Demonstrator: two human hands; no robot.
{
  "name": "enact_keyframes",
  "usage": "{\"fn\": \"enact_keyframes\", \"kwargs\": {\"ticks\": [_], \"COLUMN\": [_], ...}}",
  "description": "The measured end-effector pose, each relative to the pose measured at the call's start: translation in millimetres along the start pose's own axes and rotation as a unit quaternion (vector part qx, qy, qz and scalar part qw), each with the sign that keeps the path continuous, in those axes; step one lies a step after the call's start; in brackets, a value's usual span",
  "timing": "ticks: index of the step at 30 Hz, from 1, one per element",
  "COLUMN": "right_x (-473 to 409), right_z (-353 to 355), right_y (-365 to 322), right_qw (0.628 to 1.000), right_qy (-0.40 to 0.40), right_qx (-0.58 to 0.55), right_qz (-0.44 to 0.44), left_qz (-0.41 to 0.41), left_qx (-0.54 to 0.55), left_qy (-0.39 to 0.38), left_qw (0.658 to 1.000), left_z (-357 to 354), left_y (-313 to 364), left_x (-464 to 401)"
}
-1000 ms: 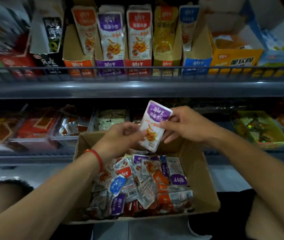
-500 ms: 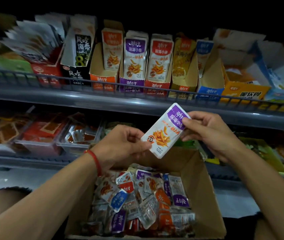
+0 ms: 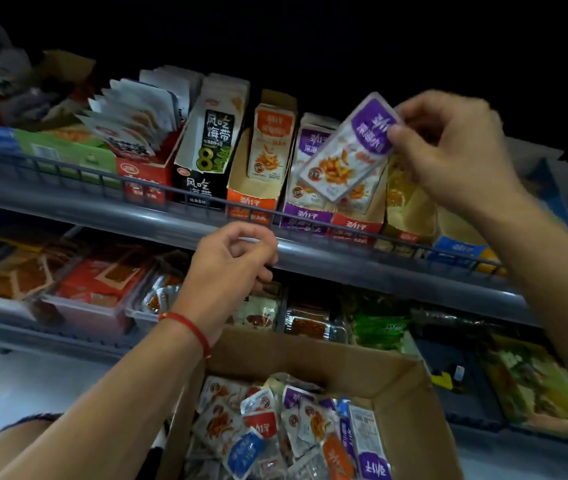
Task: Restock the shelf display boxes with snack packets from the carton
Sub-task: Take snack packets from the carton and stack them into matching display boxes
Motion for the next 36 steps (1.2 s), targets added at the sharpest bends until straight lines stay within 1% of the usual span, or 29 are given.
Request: {"fn": "enact_keyframes", "kwargs": {"ticks": [2, 4, 8, 12, 17, 24, 29, 36], "right_x": [-20.4, -35.0, -49.0, -51.1, -50.6, -56.6, -59.3, -59.9], "right_z": [-6.2, -18.1, -51.6, -83.3, -97.6, -93.9, -93.9, -91.5], "right_y": [-10.6, -16.8, -18.5, -9.6, 3.7, 10.3, 12.3, 9.9], "right_qw": [0.999, 0.995, 0.980, 0.970, 0.970, 0.968, 0.963, 0.964], "right_qy": [0.019, 0.019, -0.010, -0.039, -0.044, 0.008, 0.031, 0.037], "right_qx": [0.048, 0.093, 0.191, 0.230, 0.234, 0.248, 0.266, 0.260], "right_qz": [0.019, 0.033, 0.059, 0.065, 0.045, 0.043, 0.034, 0.030], "left_qz": [0.010, 0.015, 0.019, 0.020, 0.014, 0.021, 0.019, 0.019], "left_qx": [0.016, 0.033, 0.046, 0.049, 0.047, 0.046, 0.030, 0.010], "left_qy": [0.015, 0.028, 0.038, 0.035, 0.033, 0.026, 0.024, 0.026], "left_qw": [1.000, 0.999, 0.998, 0.998, 0.998, 0.998, 0.999, 0.999], "left_z": [5.6, 9.9, 15.7, 18.2, 18.8, 12.5, 11.1, 11.0], "left_y": [-0.9, -1.8, -0.7, 0.1, 0.1, -1.1, -0.4, -1.8], "left_x": [-2.4, -4.0, -5.4, -6.3, -6.8, -5.8, -3.4, -2.9]}}
Point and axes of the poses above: each hand's wrist, its own x-axis away from the middle knuckle, its own z-axis out of the back of the hand, y = z × x, the point moved 7 cm from there along -x, towards the middle knuckle, and after that the axes turned 11 degrees about -z, right-handed, at the moved point
